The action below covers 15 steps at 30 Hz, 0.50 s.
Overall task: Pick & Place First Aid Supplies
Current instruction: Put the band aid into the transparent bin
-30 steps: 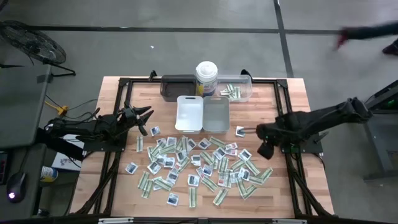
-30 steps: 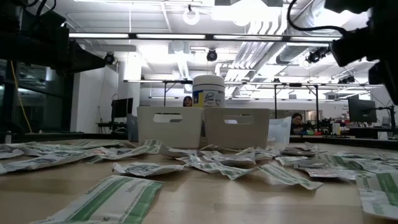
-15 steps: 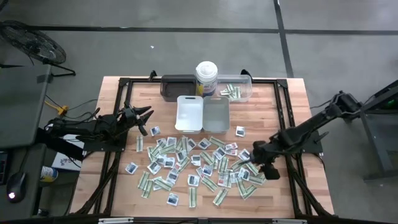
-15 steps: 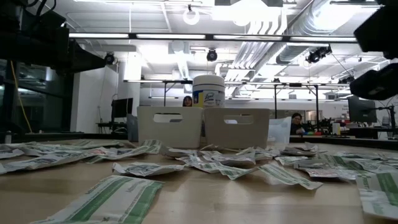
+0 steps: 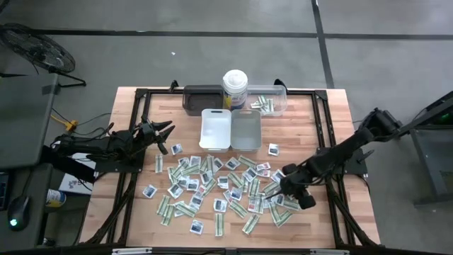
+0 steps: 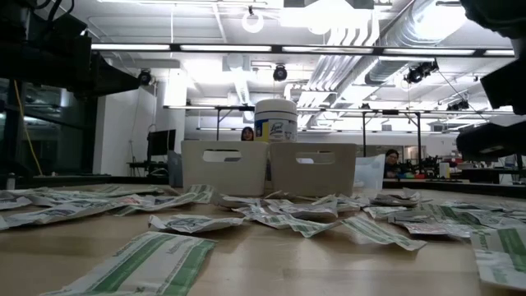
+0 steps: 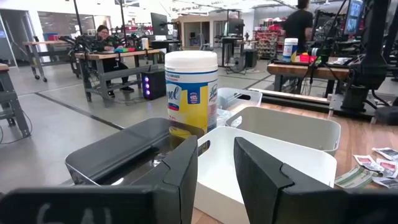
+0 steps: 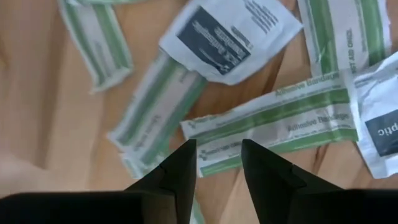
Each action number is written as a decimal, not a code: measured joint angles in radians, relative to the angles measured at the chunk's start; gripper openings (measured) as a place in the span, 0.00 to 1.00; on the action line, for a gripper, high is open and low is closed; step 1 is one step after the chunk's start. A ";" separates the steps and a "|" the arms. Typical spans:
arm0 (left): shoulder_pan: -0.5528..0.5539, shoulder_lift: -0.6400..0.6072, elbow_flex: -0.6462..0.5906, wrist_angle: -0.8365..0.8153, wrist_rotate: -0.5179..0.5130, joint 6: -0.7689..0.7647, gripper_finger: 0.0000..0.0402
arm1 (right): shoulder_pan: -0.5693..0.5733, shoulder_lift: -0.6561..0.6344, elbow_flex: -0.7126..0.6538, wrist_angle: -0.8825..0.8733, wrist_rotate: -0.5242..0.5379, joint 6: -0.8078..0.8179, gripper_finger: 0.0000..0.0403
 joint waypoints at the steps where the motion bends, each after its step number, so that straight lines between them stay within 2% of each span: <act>1: 0.000 0.000 0.000 0.000 0.000 0.000 0.25 | 0.002 0.012 0.002 0.000 0.012 -0.014 0.30; 15: 0.000 0.000 0.000 0.000 0.000 0.000 0.25 | 0.024 0.109 0.012 0.036 0.151 -0.072 0.30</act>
